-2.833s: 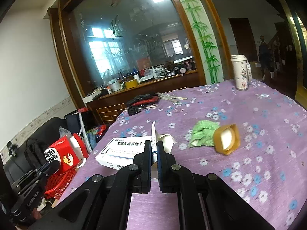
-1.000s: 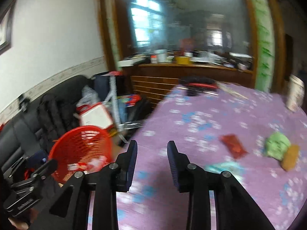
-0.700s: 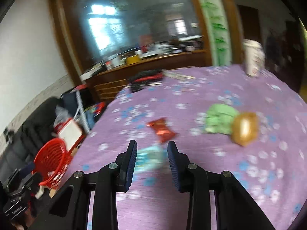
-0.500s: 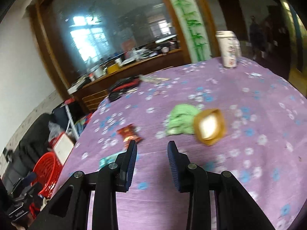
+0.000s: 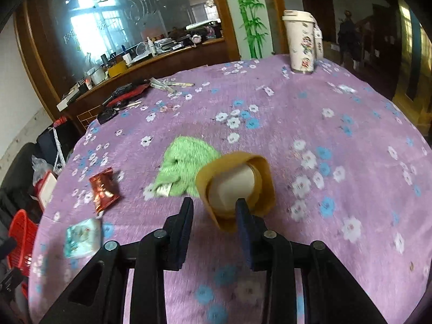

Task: Collect trash
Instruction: 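Grasp the yellow tape roll with the right tool while the left tool grasps the teal snack packet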

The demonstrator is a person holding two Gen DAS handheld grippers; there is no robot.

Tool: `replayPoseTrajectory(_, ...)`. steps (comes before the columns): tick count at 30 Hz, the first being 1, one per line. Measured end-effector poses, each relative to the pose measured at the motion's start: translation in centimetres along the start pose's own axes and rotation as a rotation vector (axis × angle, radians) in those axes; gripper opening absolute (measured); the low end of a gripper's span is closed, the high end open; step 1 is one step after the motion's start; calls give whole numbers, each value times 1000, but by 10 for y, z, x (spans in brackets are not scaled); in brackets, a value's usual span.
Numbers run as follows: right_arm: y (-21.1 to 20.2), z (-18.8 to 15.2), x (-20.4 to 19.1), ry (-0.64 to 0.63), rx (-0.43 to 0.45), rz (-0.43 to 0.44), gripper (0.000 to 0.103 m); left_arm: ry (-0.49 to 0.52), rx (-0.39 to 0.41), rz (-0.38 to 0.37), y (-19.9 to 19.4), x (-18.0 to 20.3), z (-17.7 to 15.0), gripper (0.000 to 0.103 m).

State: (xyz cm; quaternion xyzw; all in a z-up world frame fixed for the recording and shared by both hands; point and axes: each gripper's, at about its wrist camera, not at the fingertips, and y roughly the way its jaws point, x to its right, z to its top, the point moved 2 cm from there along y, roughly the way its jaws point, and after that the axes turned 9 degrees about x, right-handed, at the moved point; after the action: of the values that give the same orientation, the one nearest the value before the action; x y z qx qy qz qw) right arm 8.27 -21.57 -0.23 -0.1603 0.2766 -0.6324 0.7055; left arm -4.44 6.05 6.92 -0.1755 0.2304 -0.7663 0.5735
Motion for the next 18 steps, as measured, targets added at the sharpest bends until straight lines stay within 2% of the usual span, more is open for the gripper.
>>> replayPoseTrajectory(2,7,-1,-5,-29,5,-2,18,40,-11,2,7,3,0,81)
replayPoseTrajectory(3,9,-3,-8,-43,16,8,7,63,-14,8,11,4,0,83)
replayPoseTrajectory(6,4,-4,-13,-81,71,-17,6,130,-26,12,21,9,-1,85)
replayPoseTrajectory(10,-21,3,-13,-62,173,22,6,207,-56,-24,41,20,-5,87)
replayPoseTrajectory(12,-33,6,-12,-47,223,85,6,237,-70,-22,54,26,-6,87)
replayPoseTrajectory(14,-42,7,-12,-37,253,131,6,247,-89,-6,69,28,-8,86)
replayPoseTrajectory(18,-47,6,-15,-35,265,166,6,232,-117,21,91,27,-10,86)
